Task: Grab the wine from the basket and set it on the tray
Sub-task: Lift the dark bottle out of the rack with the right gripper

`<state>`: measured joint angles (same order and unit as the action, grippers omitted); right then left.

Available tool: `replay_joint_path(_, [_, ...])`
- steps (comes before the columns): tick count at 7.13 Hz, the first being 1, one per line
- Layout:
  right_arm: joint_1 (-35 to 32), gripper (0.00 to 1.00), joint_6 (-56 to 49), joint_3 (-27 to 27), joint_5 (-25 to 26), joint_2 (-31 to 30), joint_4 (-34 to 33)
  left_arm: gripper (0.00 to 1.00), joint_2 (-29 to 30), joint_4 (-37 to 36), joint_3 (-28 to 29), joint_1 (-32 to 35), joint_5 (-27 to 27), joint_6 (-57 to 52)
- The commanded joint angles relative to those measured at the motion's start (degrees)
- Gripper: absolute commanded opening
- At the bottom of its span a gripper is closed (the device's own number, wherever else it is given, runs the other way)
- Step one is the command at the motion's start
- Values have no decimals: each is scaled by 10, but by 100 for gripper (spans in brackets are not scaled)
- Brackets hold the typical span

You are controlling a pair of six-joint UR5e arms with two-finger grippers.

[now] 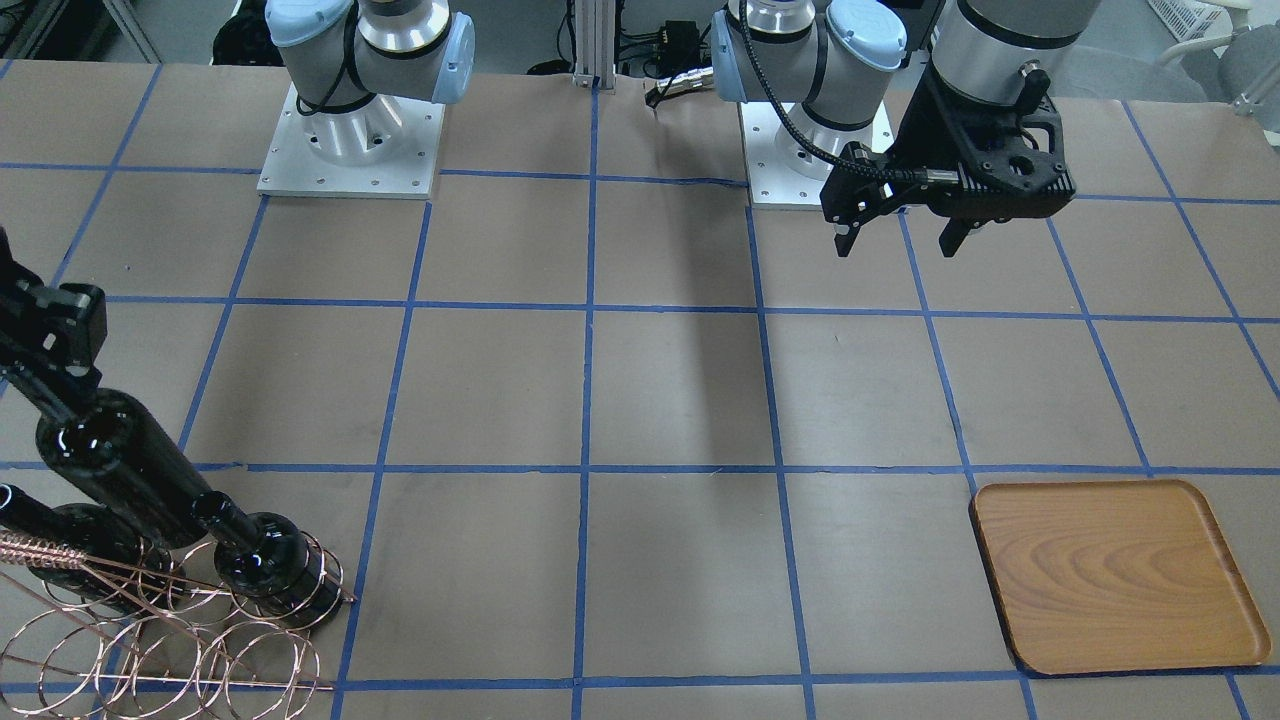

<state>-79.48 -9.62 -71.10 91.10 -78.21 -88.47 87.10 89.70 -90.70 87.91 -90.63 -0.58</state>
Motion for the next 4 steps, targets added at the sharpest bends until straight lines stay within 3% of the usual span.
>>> replay_joint_path(1, [-19,19,33,-30,2,-47,67,100,0,-6,0,-5,-1,-7])
replay_joint_path(4, [-117,12,178,-184,-5,-126,36,100,0,-5,0,-9,-6,-9])
